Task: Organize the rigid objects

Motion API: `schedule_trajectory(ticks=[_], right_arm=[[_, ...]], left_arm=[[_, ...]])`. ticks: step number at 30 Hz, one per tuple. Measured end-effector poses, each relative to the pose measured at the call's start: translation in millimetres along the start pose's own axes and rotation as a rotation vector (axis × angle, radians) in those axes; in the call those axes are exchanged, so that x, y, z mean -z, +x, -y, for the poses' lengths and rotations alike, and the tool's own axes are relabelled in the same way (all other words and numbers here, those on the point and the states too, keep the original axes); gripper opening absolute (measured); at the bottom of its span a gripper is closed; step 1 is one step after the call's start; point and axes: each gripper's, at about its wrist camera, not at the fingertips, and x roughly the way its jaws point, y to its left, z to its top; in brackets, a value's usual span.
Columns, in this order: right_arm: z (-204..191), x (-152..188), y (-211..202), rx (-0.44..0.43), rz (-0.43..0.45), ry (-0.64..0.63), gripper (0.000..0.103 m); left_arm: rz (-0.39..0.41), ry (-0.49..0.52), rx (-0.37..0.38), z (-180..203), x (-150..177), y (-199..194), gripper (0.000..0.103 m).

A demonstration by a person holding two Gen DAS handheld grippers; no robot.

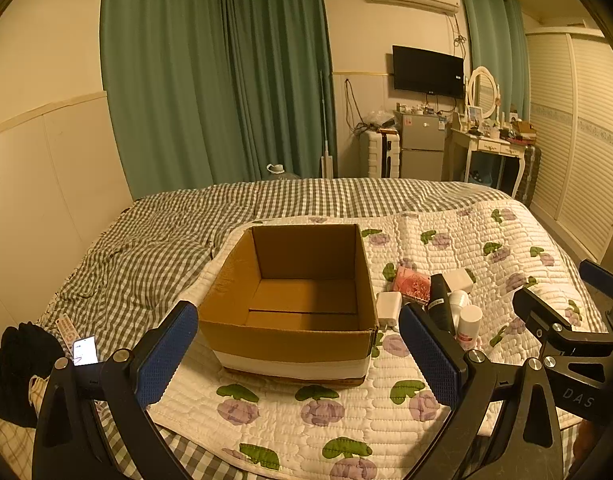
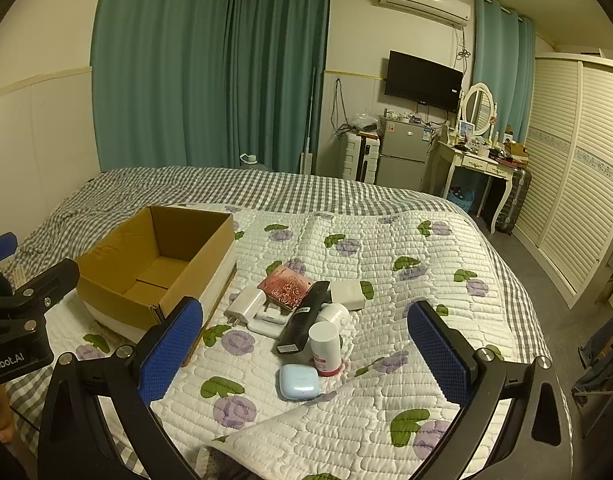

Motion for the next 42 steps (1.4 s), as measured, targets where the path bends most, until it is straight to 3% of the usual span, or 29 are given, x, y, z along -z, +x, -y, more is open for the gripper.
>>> schedule_trajectory(ticks=[42], right_arm=[[-0.9, 3.3, 0.0, 0.0, -0.009, -0.001, 0.103]], left_arm=[[-0.005, 0.006, 0.002, 3.3, 6.0, 1.0, 0.103]])
